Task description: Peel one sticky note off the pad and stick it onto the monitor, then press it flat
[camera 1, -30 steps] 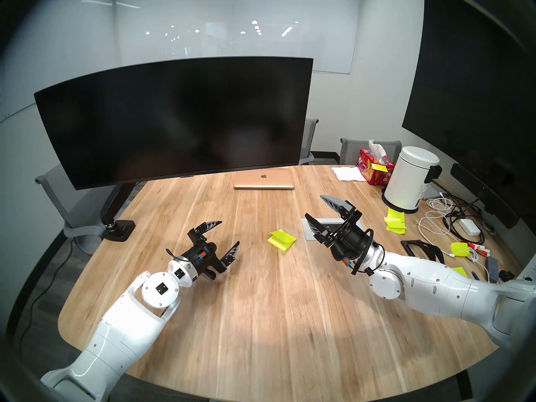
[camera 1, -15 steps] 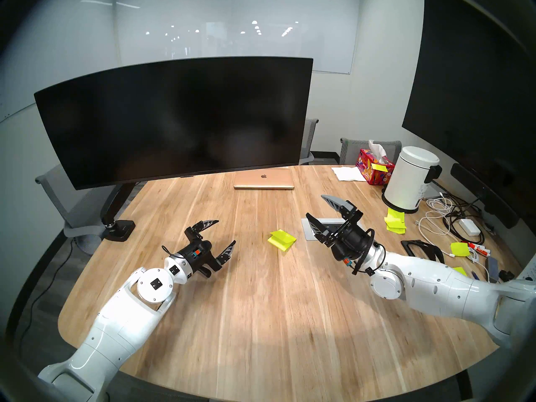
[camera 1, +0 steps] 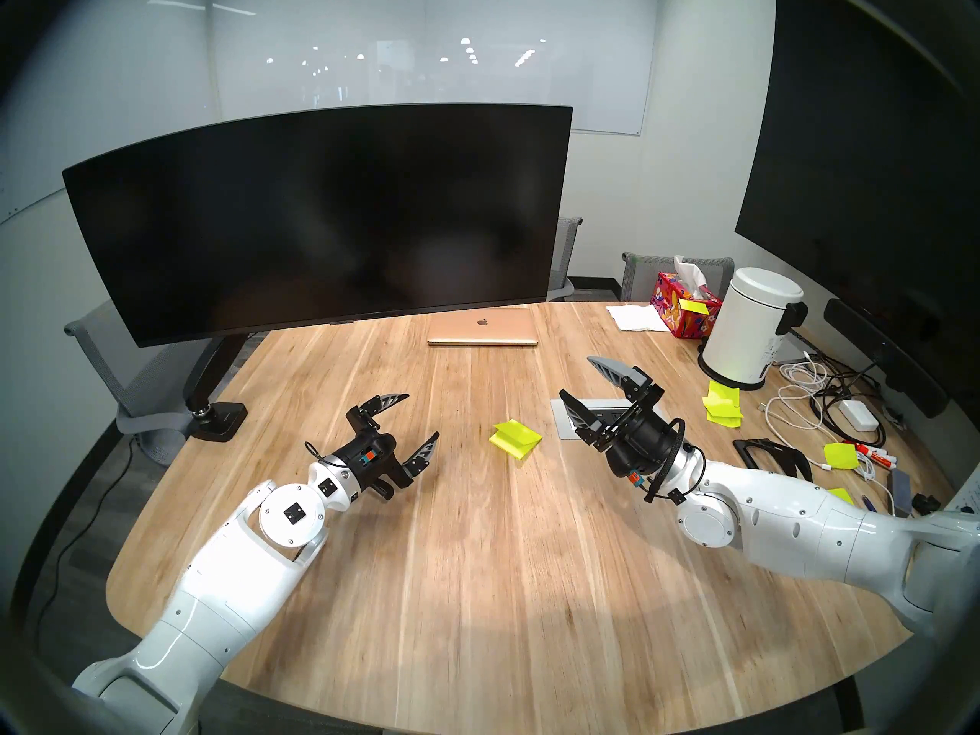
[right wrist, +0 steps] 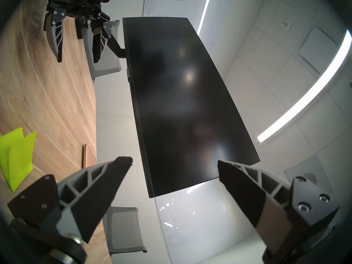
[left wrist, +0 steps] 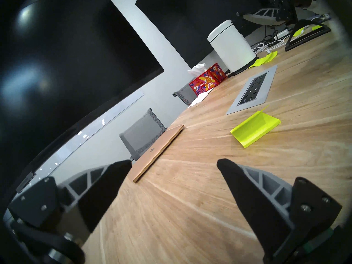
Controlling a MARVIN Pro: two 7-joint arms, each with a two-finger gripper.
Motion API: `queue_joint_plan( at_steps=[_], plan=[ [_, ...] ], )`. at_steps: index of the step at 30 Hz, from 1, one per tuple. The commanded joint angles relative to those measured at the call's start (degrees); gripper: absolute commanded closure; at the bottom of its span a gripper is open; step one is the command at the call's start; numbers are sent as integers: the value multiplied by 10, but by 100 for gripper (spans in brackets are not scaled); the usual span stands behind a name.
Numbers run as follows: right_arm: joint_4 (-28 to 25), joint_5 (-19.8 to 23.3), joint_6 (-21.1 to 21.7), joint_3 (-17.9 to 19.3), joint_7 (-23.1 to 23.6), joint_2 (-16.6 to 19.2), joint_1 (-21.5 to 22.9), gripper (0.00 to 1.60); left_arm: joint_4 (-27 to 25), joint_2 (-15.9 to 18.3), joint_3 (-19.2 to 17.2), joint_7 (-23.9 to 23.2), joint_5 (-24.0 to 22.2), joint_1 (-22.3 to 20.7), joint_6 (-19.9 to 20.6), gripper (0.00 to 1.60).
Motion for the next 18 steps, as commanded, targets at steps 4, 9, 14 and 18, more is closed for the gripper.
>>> queue_joint_plan(
  at_steps=[4, 9, 14, 18],
  plan=[
    [-6, 2, -1, 6, -6, 0, 6, 0, 37, -10, 7, 11, 18, -36, -23, 0],
    [-5, 2, -1, 6, -5, 0, 6, 0, 59, -14, 10, 15, 27, -53, -29, 0],
    [-5, 2, -1, 6, -5, 0, 6, 0, 67, -16, 11, 14, 32, -65, -37, 0],
    [-5, 2, -1, 6, -5, 0, 6, 0, 80, -20, 16, 16, 43, -75, -41, 0]
  ],
)
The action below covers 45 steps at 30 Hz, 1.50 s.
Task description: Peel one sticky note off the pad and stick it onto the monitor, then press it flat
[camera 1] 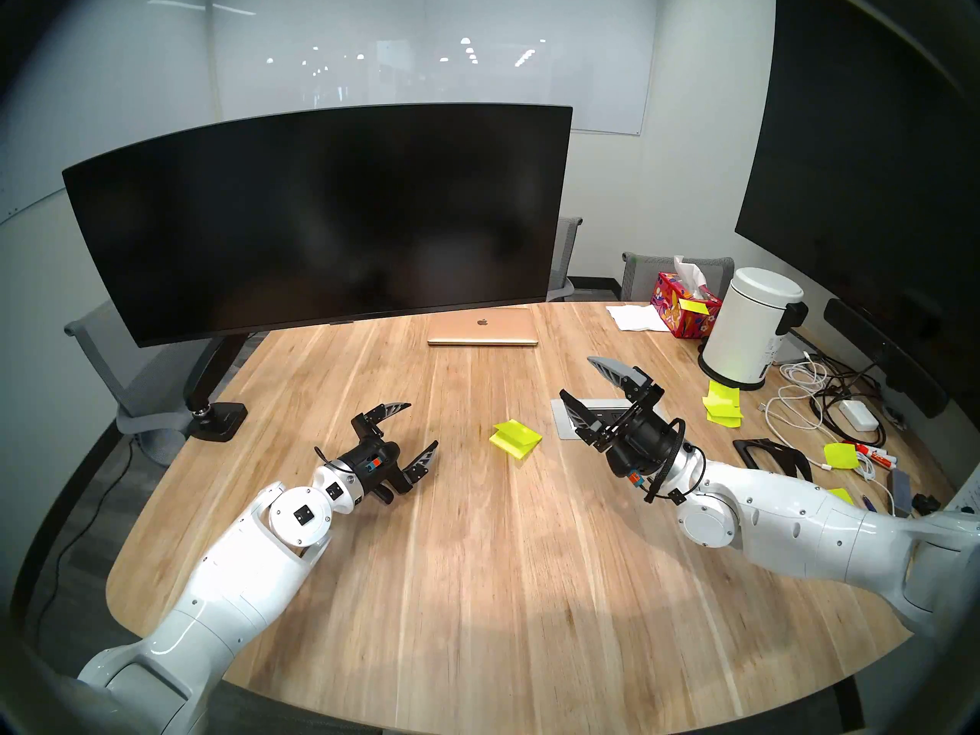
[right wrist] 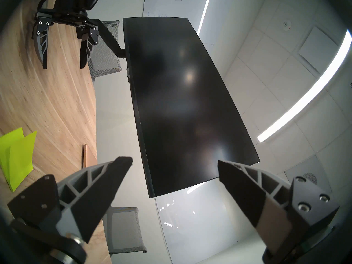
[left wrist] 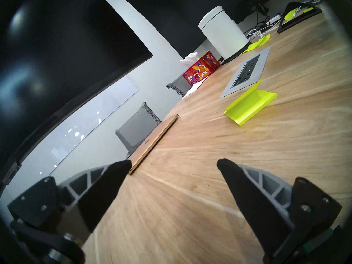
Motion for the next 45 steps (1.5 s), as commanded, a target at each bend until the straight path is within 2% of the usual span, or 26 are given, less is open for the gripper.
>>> queue_joint_plan(
  at_steps=[1, 16, 45],
  plan=[
    [-5, 2, -1, 6, -5, -1, 6, 0, 5, -9, 2, 5, 11, -34, -14, 0],
    [-5, 2, -1, 6, -5, -1, 6, 0, 23, -27, 22, 20, 46, -60, -21, 0],
    [-6, 2, -1, 6, -6, -1, 6, 0, 26, -37, 17, 45, 63, -54, -30, 0]
  ],
)
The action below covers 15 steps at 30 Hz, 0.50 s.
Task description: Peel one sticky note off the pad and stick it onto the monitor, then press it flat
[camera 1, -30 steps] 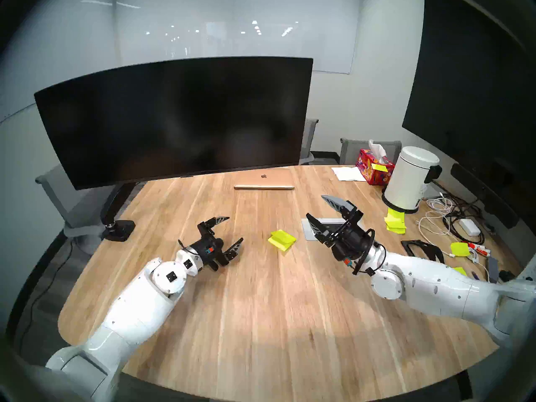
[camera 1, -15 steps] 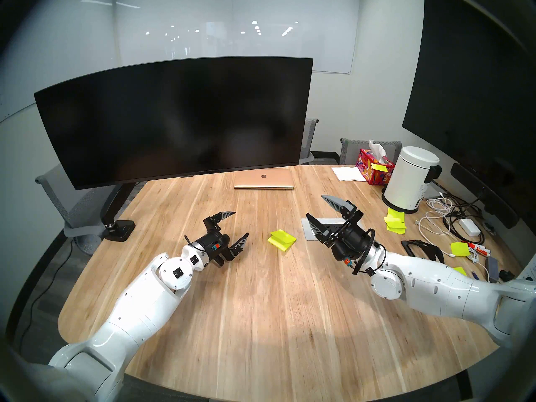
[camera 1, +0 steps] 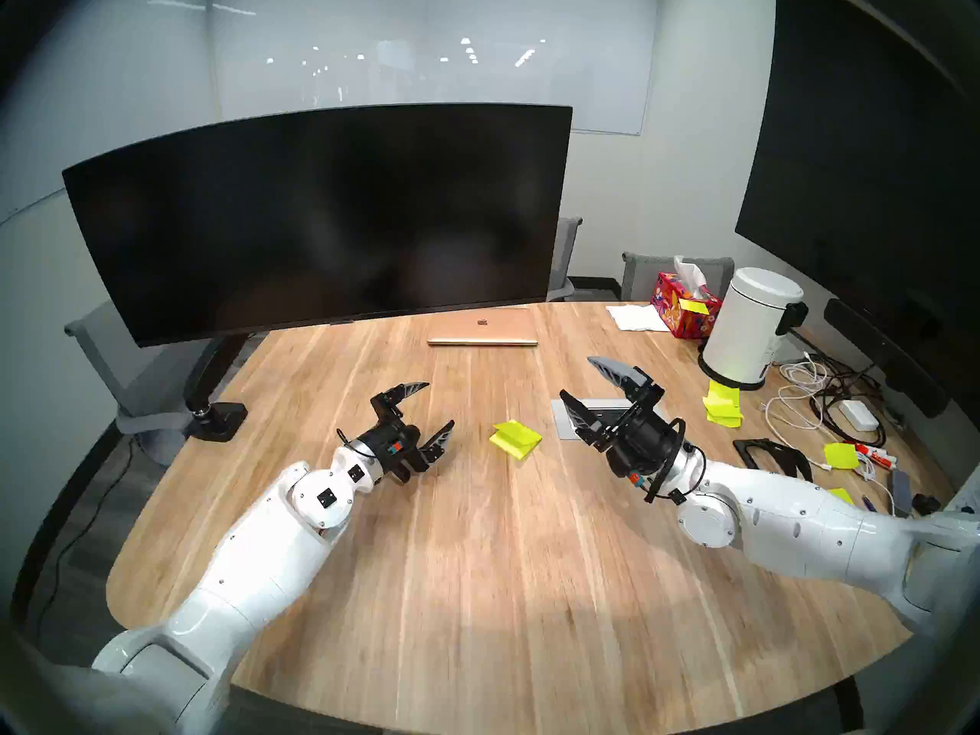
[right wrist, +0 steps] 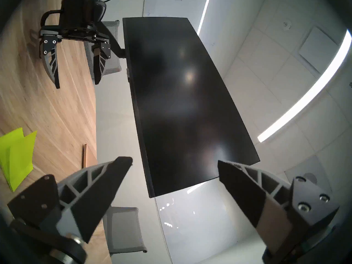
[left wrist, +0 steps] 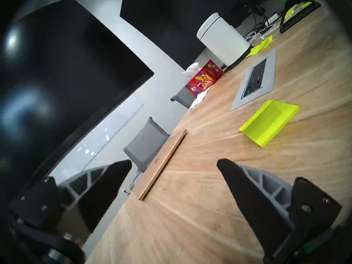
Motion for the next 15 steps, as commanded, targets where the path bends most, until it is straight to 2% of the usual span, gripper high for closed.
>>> queue_joint_plan(
  at_steps=[1, 15],
  plan=[
    [-5, 2, -1, 6, -6, -1, 6, 0, -8, -4, -3, 7, -2, -4, -5, 0],
    [-5, 2, -1, 6, -6, -1, 6, 0, -8, -4, -4, 7, -2, -4, -5, 0]
  ],
)
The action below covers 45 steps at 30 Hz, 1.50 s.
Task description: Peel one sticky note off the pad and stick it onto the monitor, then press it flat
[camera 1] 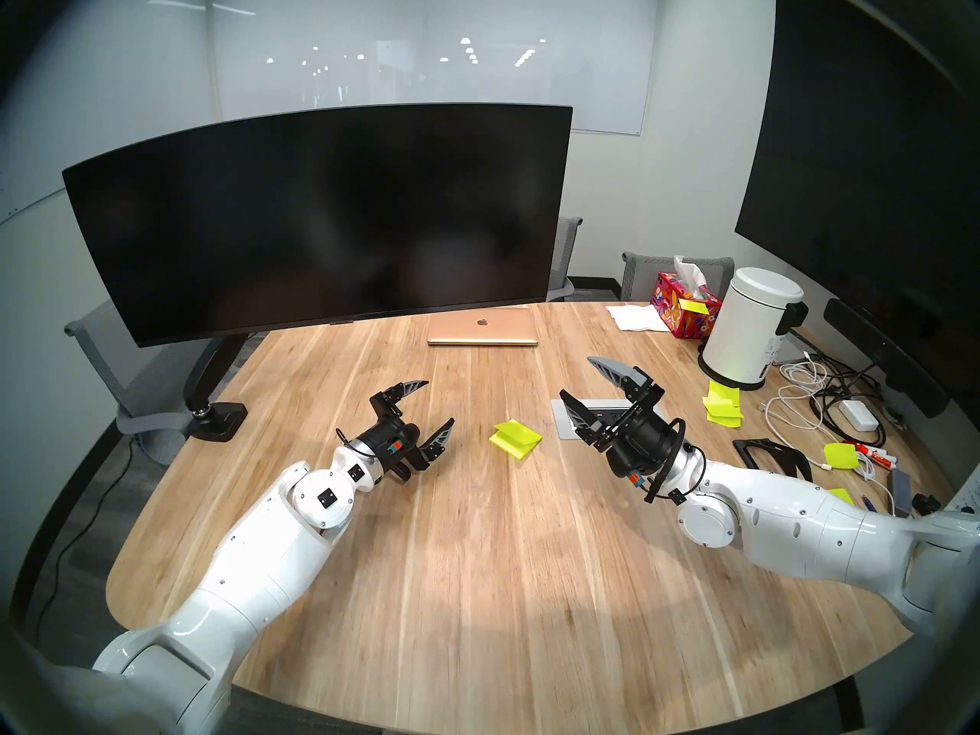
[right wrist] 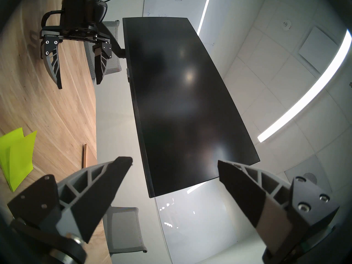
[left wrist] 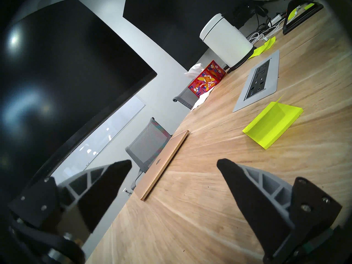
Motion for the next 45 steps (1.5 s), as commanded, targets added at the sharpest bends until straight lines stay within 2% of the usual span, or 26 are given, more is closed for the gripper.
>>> queue_joint_plan(
  at_steps=[1, 5, 13, 18, 31, 45],
  plan=[
    [-5, 2, -1, 6, -6, -1, 6, 0, -7, -4, -3, -2, -9, -5, -3, 0],
    [-5, 2, -1, 6, -5, -1, 6, 0, 6, -15, 12, -11, -6, -13, -11, 0],
    [-5, 2, -1, 6, -5, -1, 6, 0, 9, -27, 46, -13, 30, -33, -15, 0],
    [-5, 2, -1, 6, -5, -1, 6, 0, 11, -40, 52, -7, 31, -39, -20, 0],
    [-5, 2, -1, 6, -6, -1, 6, 0, 8, -10, 56, -21, 44, -32, -44, 0],
    [-5, 2, -1, 6, -5, -1, 6, 0, 36, -30, 81, -46, 72, -70, -52, 0]
  ],
)
